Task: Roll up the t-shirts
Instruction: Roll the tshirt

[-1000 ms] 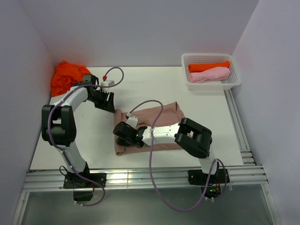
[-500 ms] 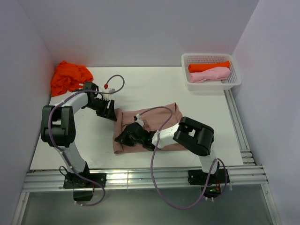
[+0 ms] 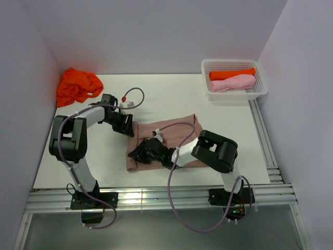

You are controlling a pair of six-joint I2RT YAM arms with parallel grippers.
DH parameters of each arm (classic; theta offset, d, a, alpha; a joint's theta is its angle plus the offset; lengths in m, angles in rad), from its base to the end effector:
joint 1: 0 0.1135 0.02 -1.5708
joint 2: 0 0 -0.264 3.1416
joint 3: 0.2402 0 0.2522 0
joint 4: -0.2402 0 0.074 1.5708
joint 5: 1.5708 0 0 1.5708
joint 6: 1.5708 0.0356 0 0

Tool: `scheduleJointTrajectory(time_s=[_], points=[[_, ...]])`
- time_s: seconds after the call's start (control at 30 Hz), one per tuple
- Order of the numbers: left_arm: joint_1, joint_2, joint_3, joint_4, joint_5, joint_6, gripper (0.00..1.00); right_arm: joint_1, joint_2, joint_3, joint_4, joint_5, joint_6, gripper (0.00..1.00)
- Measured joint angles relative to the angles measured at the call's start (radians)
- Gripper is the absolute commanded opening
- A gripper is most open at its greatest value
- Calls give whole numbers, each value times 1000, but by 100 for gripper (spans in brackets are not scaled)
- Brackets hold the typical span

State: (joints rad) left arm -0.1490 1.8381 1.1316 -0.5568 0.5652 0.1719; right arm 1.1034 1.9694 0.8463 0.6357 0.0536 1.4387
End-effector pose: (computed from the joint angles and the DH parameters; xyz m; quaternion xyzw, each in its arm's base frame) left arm 0.3398 -0.0703 0.1556 0.1938 0.9300 -0.2739 0.1502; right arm 0.1726 0.3378 0.1107 0.1566 0.8422 0.4856 0.1741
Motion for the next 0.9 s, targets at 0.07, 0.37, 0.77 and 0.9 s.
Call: scheduleJointTrajectory(time_s=[0.07,0.37,0.77,0.9], points=[[-14,-6,-2,8,-26,-6,56,1,-2,21,-60,12,-3,45],[-48,-22,-6,30,-114,-16,55,40,-61,212,-520,166,-73,52],[-73,-29,-6,30,-158,-19,55,118,-75,581,-988,382,-174,50],[-82,-29,-3,29,-172,-19,55,123,-14,713,-1032,396,-220,50]])
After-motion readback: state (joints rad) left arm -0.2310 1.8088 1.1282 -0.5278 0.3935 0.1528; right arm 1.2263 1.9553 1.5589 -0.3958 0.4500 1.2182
